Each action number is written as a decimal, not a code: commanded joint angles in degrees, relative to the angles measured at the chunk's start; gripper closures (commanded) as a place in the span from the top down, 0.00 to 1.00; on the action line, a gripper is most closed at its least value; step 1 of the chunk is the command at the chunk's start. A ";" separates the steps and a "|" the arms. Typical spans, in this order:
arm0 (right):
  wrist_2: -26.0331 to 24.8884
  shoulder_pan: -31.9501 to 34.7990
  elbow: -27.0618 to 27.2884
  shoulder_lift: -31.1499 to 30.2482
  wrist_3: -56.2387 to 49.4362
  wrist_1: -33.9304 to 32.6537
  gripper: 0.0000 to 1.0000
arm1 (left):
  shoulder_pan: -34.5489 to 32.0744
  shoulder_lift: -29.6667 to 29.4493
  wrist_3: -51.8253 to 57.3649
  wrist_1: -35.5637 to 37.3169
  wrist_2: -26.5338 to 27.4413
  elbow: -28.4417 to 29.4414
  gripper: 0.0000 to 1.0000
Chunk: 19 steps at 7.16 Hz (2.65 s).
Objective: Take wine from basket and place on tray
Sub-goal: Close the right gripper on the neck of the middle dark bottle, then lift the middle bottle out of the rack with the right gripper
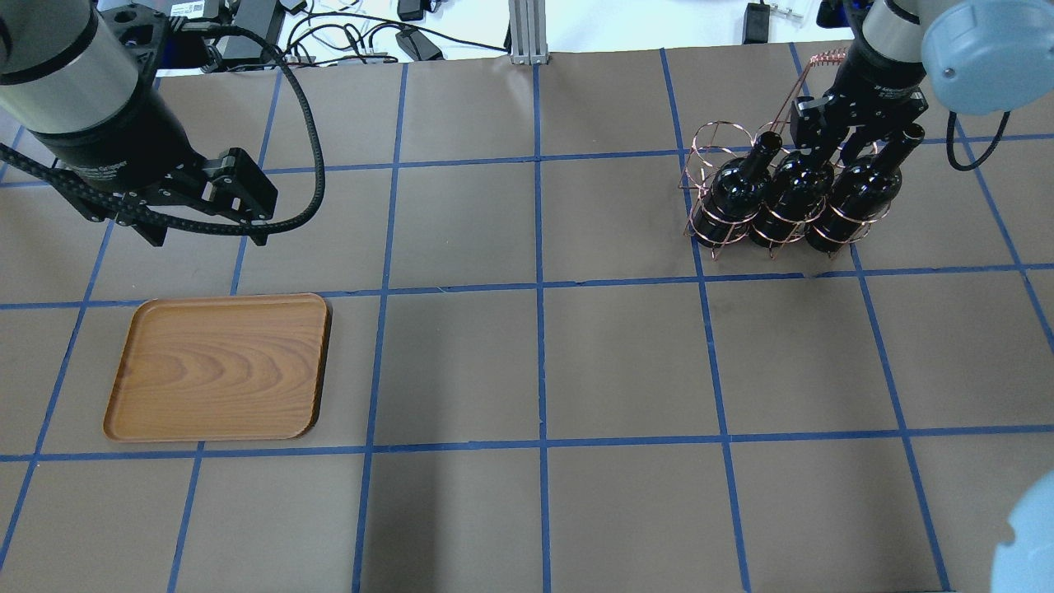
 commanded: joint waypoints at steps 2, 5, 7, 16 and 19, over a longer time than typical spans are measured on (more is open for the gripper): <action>0.02 0.00 0.18 0.53 0.10 -2.74 0.50 | -0.07 -0.08 0.26 -0.34 0.05 -0.16 1.00; 0.46 0.00 0.18 0.88 0.28 -3.01 0.35 | 0.28 -0.16 0.70 -0.17 0.05 -0.16 1.00; -0.06 0.00 0.09 1.06 0.19 -3.01 0.10 | 0.46 -0.16 0.88 -0.34 0.13 -0.25 1.00; 0.19 3.23 -11.52 -16.43 9.90 27.57 0.03 | 0.37 -0.16 1.06 0.36 0.13 -1.13 1.00; 0.20 20.85 -10.11 -12.41 30.88 21.90 0.03 | 0.46 -0.16 0.88 1.24 0.14 -2.18 1.00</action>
